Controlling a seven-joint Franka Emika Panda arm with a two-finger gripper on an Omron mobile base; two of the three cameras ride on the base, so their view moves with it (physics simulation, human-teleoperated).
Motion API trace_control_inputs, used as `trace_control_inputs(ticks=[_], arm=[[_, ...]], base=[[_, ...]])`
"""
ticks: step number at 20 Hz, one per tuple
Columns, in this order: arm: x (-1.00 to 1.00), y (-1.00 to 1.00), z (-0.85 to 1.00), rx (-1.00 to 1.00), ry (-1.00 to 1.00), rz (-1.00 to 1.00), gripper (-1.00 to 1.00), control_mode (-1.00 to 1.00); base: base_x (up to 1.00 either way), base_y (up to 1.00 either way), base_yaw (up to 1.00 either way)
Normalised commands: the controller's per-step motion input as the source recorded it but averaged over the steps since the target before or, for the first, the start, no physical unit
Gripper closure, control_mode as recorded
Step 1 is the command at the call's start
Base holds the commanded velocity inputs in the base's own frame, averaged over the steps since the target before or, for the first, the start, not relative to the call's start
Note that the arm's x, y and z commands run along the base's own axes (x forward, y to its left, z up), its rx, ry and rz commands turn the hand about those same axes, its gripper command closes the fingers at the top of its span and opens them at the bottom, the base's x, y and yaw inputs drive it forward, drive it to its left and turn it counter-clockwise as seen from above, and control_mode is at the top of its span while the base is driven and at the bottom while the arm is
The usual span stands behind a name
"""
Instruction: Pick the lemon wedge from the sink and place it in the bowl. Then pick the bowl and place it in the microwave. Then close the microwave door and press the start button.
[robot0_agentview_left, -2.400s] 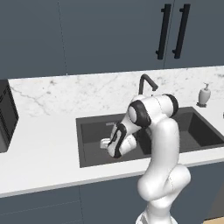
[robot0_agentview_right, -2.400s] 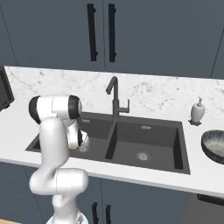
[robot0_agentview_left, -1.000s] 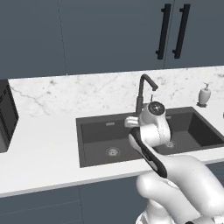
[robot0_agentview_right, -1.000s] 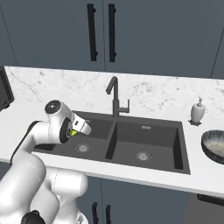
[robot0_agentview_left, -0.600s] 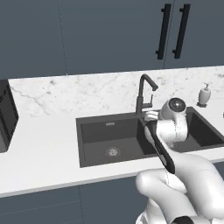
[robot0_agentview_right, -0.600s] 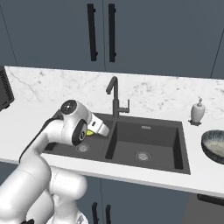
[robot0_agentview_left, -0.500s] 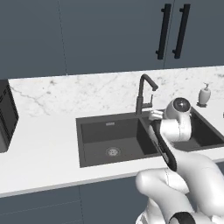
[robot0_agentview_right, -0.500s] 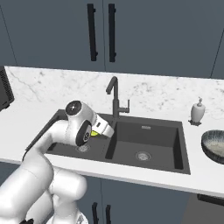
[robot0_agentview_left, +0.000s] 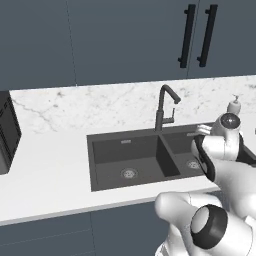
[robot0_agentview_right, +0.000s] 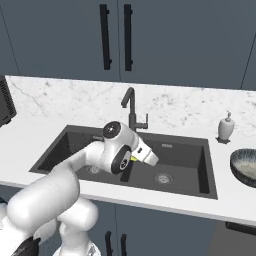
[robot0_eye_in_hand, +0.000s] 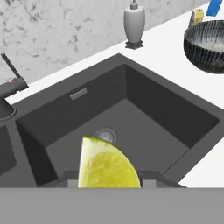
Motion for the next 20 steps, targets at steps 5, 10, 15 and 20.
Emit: trace_control_inputs(ticks=[5, 10, 15, 20], arm=[[0.00, -1.00, 0.02, 0.00, 0.00, -0.21, 1.00, -1.00], [0.04, -1.00, 0.23, 0.00, 0.00, -0.22, 1.00, -1.00], [0.09, -0.88, 0.67, 0.00, -0.03, -0.22, 1.00, -1.00], [0.04, -0.82, 0.57, 0.04, -0.04, -0.22, 1.00, -1.00]], base=[[0.00, 0.00, 0.00], [0.00, 0.00, 0.00], [0.00, 0.00, 0.00], [0.00, 0.00, 0.00]])
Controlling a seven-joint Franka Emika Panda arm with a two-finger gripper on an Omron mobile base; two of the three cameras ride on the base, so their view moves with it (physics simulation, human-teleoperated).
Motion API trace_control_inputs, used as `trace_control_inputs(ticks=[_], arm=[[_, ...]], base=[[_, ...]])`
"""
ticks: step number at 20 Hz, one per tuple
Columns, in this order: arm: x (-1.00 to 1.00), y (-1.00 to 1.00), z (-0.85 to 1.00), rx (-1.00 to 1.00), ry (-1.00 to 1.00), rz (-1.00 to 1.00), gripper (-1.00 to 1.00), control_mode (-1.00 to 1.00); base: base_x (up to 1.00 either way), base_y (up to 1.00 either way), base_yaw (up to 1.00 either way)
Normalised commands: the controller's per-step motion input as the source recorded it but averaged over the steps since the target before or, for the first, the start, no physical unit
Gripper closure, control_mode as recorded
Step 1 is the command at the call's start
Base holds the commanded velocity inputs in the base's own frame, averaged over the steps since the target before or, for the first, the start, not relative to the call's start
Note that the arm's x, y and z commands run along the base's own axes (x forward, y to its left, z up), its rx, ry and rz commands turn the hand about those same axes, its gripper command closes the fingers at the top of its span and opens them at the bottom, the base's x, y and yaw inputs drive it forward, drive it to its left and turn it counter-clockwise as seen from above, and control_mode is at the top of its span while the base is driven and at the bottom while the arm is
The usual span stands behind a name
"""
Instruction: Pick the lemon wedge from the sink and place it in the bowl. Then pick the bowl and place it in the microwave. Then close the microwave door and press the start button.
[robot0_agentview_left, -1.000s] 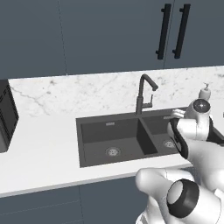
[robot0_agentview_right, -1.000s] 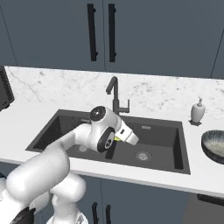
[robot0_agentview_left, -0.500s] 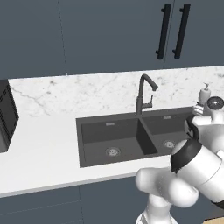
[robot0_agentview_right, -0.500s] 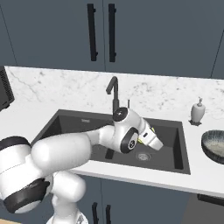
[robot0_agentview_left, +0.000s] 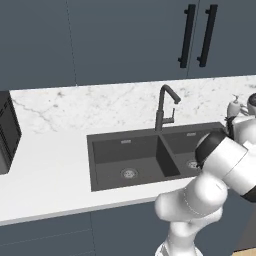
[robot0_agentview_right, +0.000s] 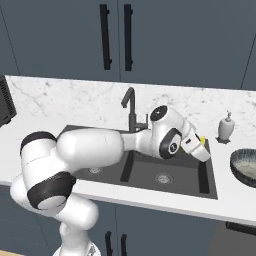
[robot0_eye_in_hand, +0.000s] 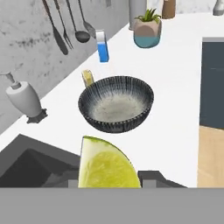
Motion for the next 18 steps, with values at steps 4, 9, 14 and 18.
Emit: trace_control_inputs(ticks=[4, 9, 14, 18], arm=[[0.00, -0.89, 0.41, 0.17, 0.00, -0.18, 1.00, -1.00], [0.00, -0.91, 0.12, 0.21, 0.00, -0.09, 1.00, -1.00], [0.06, -0.62, -0.14, 0.14, 0.00, -0.01, 1.00, -1.00], [0.04, -0.11, -0.27, 0.00, -0.04, 0.00, 1.00, -1.00]], base=[[0.00, 0.00, 0.00], [0.00, 0.00, 0.00], [0.00, 0.00, 0.00], [0.00, 0.00, 0.00]])
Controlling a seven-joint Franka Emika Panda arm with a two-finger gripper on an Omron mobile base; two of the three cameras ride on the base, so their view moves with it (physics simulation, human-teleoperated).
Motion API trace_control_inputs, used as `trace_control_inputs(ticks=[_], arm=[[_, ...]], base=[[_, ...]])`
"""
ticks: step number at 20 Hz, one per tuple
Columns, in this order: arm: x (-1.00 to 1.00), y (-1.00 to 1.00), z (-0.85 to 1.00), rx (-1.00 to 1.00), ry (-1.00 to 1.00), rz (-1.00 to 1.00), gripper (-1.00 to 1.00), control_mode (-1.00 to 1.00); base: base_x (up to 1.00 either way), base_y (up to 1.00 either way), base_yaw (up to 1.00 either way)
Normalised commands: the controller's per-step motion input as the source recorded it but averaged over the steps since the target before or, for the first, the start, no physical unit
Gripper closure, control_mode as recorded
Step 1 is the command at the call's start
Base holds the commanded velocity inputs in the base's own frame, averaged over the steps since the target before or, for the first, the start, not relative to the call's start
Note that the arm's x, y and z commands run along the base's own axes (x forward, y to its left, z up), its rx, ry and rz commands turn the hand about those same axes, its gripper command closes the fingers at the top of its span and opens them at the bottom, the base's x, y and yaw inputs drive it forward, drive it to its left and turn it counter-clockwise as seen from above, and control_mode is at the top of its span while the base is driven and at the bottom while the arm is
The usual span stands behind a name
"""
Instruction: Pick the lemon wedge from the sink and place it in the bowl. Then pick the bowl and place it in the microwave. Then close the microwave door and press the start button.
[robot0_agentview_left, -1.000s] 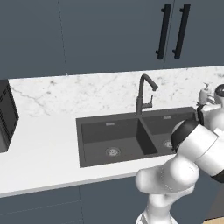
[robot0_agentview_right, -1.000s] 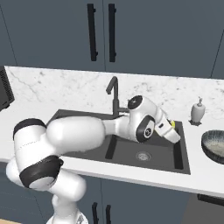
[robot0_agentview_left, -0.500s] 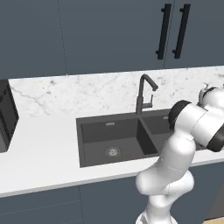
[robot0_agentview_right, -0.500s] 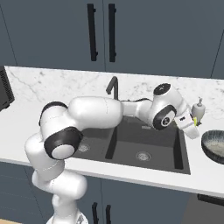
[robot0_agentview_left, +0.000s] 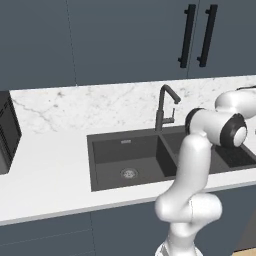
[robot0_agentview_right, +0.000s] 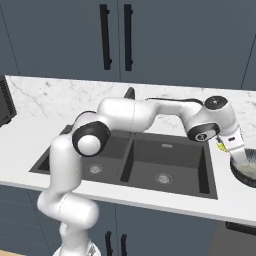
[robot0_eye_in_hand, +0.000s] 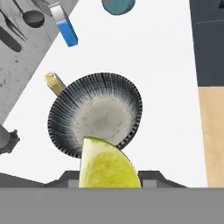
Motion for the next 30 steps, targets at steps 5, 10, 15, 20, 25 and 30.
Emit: trace_control_inputs(ticks=[5, 10, 15, 20, 25, 30], arm=[[0.03, -0.01, -0.27, 0.00, -0.03, 0.00, 1.00, -1.00], [0.18, 0.01, -0.54, 0.00, 0.00, 0.00, 1.00, -1.00], [0.25, -0.02, -0.16, 0.00, 0.00, 0.00, 1.00, -1.00], [0.29, -0.26, -0.02, 0.00, 0.04, 0.00, 1.00, -1.00], [0.25, -0.27, -0.07, 0.00, 0.06, 0.00, 1.00, -1.00], [0.07, -0.38, -0.01, 0.08, 0.10, 0.00, 1.00, -1.00]], base=[[0.00, 0.00, 0.00], [0.00, 0.00, 0.00], [0.00, 0.00, 0.00], [0.00, 0.00, 0.00], [0.00, 0.00, 0.00], [0.00, 0.00, 0.00]])
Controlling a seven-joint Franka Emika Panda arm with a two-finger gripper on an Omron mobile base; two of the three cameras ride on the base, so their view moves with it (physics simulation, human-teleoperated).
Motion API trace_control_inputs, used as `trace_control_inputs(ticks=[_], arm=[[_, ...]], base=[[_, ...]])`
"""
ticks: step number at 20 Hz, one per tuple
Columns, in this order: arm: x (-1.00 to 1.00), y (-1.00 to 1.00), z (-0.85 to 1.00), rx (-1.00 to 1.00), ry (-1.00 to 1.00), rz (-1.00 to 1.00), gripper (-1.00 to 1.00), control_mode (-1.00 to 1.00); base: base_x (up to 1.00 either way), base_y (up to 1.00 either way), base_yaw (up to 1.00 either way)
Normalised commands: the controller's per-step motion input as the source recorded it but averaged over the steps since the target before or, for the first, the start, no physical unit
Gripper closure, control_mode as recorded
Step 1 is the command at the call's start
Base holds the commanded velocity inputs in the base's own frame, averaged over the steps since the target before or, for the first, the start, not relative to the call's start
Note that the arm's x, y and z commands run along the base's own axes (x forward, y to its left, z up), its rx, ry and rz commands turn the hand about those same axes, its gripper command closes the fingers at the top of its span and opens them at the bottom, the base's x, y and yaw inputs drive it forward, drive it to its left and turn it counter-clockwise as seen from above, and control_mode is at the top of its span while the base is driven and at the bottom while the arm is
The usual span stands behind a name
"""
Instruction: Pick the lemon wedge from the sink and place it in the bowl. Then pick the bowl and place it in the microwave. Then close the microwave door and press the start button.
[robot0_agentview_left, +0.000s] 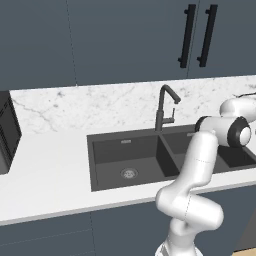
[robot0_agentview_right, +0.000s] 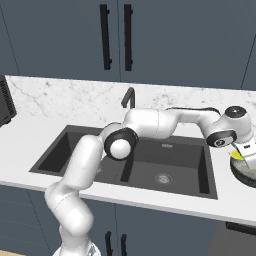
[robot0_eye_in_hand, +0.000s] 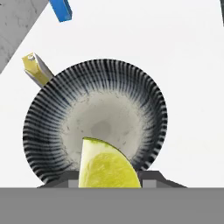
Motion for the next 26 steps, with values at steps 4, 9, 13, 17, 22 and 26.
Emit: trace_control_inputs(ticks=[4, 9, 13, 17, 22, 26], arm=[[0.00, -0.30, -0.14, 0.13, 0.09, 0.00, 1.00, -1.00], [0.00, -0.08, -0.22, 0.12, 0.06, 0.00, 1.00, -1.00], [0.00, 0.00, -0.31, 0.10, 0.03, 0.00, 1.00, -1.00], [0.00, 0.00, -0.48, 0.06, 0.02, 0.00, 1.00, -1.00], [0.01, 0.00, -0.50, 0.02, 0.00, 0.00, 1.00, -1.00], [0.09, 0.04, -0.26, 0.00, 0.00, 0.00, -1.00, -1.00]], base=[[0.00, 0.00, 0.00], [0.00, 0.00, 0.00], [0.00, 0.00, 0.00], [0.00, 0.00, 0.00], [0.00, 0.00, 0.00], [0.00, 0.00, 0.00]])
